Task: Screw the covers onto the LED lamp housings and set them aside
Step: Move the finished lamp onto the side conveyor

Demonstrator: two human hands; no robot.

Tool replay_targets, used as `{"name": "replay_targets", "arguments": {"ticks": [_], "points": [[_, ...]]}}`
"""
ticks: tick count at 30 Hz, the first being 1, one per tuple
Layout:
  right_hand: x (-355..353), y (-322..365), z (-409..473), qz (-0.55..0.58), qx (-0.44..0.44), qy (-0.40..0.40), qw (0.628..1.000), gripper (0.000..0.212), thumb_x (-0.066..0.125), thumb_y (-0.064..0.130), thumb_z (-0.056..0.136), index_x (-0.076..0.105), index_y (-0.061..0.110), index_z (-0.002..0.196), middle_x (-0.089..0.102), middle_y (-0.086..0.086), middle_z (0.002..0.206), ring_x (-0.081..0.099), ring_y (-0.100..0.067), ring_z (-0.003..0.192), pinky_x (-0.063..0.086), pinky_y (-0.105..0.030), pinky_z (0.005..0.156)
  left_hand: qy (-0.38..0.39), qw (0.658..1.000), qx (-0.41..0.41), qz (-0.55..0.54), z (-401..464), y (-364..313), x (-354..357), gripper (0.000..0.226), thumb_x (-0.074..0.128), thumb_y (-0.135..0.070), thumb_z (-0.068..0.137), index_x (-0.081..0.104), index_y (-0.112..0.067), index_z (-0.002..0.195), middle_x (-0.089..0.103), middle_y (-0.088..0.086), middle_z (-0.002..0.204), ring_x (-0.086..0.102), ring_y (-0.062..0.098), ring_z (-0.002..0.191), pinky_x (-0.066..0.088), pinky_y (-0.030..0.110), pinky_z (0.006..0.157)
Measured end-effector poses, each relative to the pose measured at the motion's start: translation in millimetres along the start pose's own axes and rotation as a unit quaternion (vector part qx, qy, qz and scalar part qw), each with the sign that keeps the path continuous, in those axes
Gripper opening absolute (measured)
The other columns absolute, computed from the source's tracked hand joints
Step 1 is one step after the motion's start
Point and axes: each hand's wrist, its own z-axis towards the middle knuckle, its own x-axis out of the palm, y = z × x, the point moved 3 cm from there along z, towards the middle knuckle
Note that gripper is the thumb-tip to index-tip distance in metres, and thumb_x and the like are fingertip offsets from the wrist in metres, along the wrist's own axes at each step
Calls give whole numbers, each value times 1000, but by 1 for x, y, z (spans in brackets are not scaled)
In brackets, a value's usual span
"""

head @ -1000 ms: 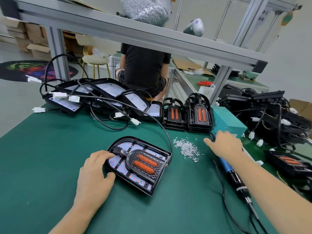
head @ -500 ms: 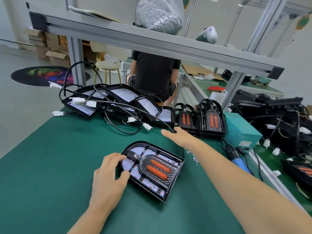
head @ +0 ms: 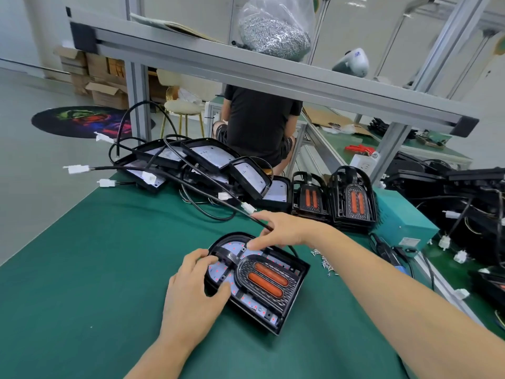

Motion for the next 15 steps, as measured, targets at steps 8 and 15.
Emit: {"name": "replay_targets", "arguments": {"ticks": [8,15], "points": [[18,-6,-16,57,43,31,997,49,70,47,86,56,11,117,52,-2,110,50,-19,104,37,-34,91,11,1000,6,-7,0,2,0,36,67,-26,82,56,-32,115,38,-29,124,45,3,101,33,24,90],[33,-22,-49,225,25,-66,972,27,59,41,96,60,15,89,68,1,82,62,-14,69,50,-28,71,-83,991,99,16,12,-16,-19,37,67,-5,82,61,-18,116,46,-12,129,42,14,123,22,24,99]]}}
